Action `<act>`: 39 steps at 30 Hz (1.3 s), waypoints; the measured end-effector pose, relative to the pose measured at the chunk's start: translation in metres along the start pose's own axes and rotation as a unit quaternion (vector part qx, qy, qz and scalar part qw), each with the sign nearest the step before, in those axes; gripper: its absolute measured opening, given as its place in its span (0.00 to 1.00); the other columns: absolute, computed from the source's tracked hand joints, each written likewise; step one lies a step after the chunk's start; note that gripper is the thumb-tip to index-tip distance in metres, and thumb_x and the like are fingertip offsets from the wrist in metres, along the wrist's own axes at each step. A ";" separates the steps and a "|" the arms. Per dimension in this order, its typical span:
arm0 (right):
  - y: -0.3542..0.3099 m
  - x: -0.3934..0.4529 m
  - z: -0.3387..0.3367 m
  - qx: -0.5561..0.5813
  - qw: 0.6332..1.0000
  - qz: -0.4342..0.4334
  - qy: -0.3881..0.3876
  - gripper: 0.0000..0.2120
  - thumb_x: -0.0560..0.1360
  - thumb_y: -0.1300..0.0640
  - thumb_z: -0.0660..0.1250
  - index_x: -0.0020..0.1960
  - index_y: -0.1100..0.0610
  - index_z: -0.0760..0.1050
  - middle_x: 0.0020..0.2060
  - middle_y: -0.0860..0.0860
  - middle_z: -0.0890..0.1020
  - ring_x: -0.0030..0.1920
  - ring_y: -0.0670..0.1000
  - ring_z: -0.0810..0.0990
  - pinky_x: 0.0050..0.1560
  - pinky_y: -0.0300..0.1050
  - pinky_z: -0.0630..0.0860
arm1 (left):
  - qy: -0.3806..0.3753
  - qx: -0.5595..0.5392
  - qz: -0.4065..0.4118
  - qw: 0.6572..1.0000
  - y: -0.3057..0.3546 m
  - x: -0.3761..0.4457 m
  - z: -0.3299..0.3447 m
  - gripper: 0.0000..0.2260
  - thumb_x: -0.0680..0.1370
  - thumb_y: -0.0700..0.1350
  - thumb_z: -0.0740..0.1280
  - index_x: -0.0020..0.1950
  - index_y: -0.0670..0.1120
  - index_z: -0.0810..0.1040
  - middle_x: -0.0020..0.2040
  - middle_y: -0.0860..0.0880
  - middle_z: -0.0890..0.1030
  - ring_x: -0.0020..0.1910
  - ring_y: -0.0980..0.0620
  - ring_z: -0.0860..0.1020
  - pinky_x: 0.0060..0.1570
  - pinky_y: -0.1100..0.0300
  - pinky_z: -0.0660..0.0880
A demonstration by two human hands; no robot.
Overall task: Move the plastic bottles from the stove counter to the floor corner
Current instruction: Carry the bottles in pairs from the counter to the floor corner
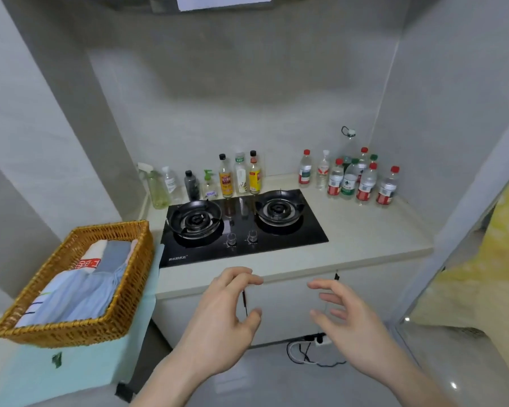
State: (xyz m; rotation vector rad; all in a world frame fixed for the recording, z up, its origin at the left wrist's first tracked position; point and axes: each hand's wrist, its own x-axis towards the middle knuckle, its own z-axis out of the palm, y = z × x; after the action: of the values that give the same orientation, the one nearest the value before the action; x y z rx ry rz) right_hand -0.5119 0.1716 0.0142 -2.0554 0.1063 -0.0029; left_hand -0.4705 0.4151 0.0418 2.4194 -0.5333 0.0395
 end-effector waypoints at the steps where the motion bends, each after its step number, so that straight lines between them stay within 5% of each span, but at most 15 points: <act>1: 0.002 0.015 -0.008 -0.002 1.000 -0.001 -0.002 0.17 0.78 0.57 0.70 0.60 0.36 0.75 0.61 0.32 0.76 0.64 0.31 0.74 0.66 0.35 0.71 | 0.003 0.000 -0.003 1.000 0.001 0.013 0.004 0.17 0.77 0.50 0.69 0.64 0.62 0.72 0.65 0.70 0.65 0.66 0.68 0.65 0.62 0.78 0.58; 13: 0.020 0.187 -0.053 0.009 1.000 0.006 0.005 0.18 0.78 0.56 0.70 0.59 0.34 0.75 0.63 0.29 0.75 0.63 0.32 0.75 0.64 0.36 0.72 | -0.004 0.010 -0.035 0.999 -0.045 0.174 0.038 0.18 0.77 0.51 0.69 0.65 0.64 0.71 0.67 0.70 0.64 0.67 0.70 0.61 0.60 0.80 0.57; 20: 0.018 0.267 -0.085 0.007 0.999 0.010 0.046 0.17 0.78 0.56 0.71 0.59 0.35 0.76 0.60 0.28 0.76 0.61 0.30 0.75 0.59 0.29 0.72 | -0.024 -0.007 0.008 1.000 -0.050 0.284 0.048 0.18 0.77 0.51 0.69 0.66 0.62 0.72 0.66 0.71 0.63 0.68 0.65 0.64 0.68 0.68 0.62; 23: 0.029 0.287 -0.106 0.003 0.998 0.022 0.066 0.17 0.77 0.55 0.71 0.59 0.34 0.76 0.61 0.27 0.75 0.62 0.33 0.76 0.62 0.35 0.74 | -0.029 -0.013 0.030 0.999 -0.041 0.326 0.057 0.20 0.77 0.51 0.70 0.68 0.62 0.71 0.69 0.69 0.62 0.68 0.65 0.62 0.69 0.67 0.62; 27: 0.043 0.313 -0.137 -0.007 0.996 0.031 0.082 0.17 0.78 0.55 0.71 0.59 0.34 0.76 0.62 0.29 0.76 0.62 0.34 0.76 0.64 0.39 0.74 | -0.033 -0.010 0.051 0.998 -0.028 0.372 0.076 0.22 0.77 0.50 0.70 0.69 0.59 0.71 0.70 0.66 0.61 0.68 0.66 0.61 0.66 0.78 0.54; 31: 0.061 0.345 -0.175 -0.011 0.996 0.036 0.084 0.18 0.77 0.55 0.71 0.59 0.33 0.75 0.63 0.29 0.76 0.63 0.35 0.76 0.65 0.40 0.74 | -0.033 -0.013 0.058 0.998 -0.013 0.414 0.101 0.22 0.76 0.50 0.70 0.68 0.62 0.71 0.70 0.66 0.63 0.71 0.61 0.63 0.73 0.62 0.62; 34: 0.078 0.372 -0.207 -0.017 0.997 0.035 0.069 0.18 0.78 0.54 0.70 0.60 0.33 0.75 0.62 0.30 0.76 0.62 0.31 0.74 0.63 0.34 0.72 | -0.026 -0.012 0.043 0.999 0.001 0.446 0.123 0.22 0.75 0.51 0.70 0.67 0.63 0.71 0.72 0.65 0.62 0.72 0.59 0.64 0.73 0.59 0.63; 39: 0.106 0.416 -0.269 -0.027 0.999 0.029 0.035 0.17 0.78 0.54 0.70 0.59 0.34 0.75 0.59 0.31 0.77 0.61 0.30 0.74 0.55 0.27 0.70 | 0.000 -0.015 0.018 1.000 0.035 0.494 0.163 0.23 0.75 0.50 0.71 0.68 0.62 0.71 0.71 0.66 0.62 0.71 0.62 0.63 0.71 0.67 0.58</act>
State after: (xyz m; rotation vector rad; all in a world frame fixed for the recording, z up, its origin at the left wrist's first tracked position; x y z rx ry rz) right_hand -0.1178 -0.1470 0.0283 -2.1057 0.2128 -0.0366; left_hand -0.0485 0.1105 0.0131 2.3807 -0.5734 0.0475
